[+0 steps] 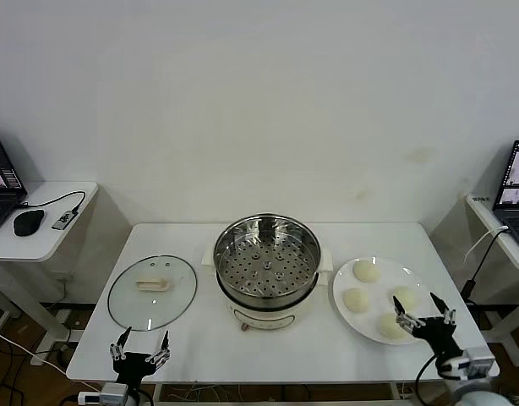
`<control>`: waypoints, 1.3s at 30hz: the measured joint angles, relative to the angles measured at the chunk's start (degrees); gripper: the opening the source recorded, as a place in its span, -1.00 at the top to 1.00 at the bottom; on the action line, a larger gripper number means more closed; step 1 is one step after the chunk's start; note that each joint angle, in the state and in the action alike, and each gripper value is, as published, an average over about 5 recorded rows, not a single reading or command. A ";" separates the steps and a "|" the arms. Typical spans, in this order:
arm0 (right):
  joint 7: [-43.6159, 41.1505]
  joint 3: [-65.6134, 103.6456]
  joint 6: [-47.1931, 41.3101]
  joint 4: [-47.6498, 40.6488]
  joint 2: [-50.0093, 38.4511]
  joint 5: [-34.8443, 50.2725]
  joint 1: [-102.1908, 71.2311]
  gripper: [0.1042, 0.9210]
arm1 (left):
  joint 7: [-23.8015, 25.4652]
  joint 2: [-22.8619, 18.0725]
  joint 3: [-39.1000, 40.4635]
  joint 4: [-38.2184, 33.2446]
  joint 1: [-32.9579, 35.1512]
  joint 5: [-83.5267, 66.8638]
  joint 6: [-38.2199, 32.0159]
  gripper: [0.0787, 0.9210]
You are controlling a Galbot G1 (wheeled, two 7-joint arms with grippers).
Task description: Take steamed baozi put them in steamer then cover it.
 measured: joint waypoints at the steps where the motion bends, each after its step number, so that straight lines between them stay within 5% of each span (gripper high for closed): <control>1: -0.47 0.04 -0.36 -0.15 -0.55 -0.33 0.54 -0.76 | 0.01 -0.05 0.03 -0.06 0.00 0.05 0.01 -0.77; 9: -11.48 -1.81 -4.44 -4.58 -10.85 -7.58 11.27 -0.76 | 0.12 -0.83 0.23 -0.90 -0.16 0.63 0.22 -0.77; 20: -37.40 -16.54 -3.15 -18.27 -23.22 -24.61 37.90 -0.76 | 0.16 -1.91 0.30 -2.94 1.28 1.44 0.06 -0.77; 29: -53.93 -39.40 2.90 -30.92 -25.90 -36.59 62.46 -0.76 | 0.13 -2.53 0.59 -5.28 3.14 2.07 -0.07 -0.77; 39: -61.72 -59.45 8.83 -41.95 -23.28 -44.21 76.78 -0.76 | 0.06 -2.41 0.58 -6.66 4.37 2.10 -0.12 -0.77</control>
